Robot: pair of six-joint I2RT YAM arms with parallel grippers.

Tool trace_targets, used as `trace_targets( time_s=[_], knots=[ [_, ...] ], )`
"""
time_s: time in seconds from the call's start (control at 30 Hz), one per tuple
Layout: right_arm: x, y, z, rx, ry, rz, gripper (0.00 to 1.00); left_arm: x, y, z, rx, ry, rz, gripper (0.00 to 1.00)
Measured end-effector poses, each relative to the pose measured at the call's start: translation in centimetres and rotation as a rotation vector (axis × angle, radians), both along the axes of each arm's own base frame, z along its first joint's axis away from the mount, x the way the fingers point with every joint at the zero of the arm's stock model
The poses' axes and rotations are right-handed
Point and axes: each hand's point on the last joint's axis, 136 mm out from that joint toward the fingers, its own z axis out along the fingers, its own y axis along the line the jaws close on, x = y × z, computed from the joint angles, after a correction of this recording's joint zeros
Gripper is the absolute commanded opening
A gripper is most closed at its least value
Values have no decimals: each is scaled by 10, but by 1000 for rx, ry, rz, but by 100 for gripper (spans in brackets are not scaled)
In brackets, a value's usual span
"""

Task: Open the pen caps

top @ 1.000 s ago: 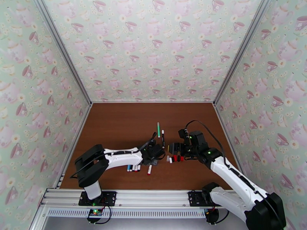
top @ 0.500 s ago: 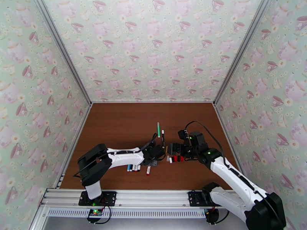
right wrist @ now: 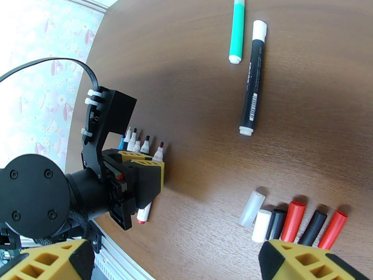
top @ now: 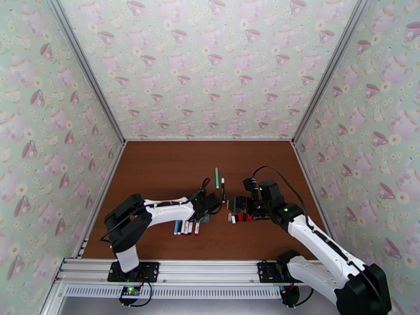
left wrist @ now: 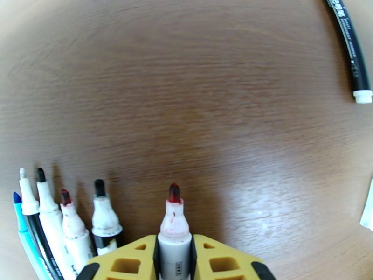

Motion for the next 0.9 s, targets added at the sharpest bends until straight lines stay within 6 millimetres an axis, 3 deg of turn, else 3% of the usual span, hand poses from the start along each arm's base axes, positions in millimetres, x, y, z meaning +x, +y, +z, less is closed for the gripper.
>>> trace_targets(
  time_s=[0.1, 0.23, 0.6, 0.73, 0.9],
  knots=[
    [0, 0, 0, 0, 0, -1, 100, -1, 2, 0, 11, 2, -1, 33],
    [0, 0, 0, -1, 1, 0, 100, -2, 6, 0, 28, 6, -6, 35],
    [0, 0, -2, -3, 6, 0, 100, 3, 8, 21, 58, -18, -7, 29],
    [0, 0, -2, -4, 8, -1, 100, 2, 2, 30, 16, -17, -27, 24],
    [0, 0, -3, -5, 10, -1, 100, -2, -9, 30, -39, 13, -46, 26]
  ],
)
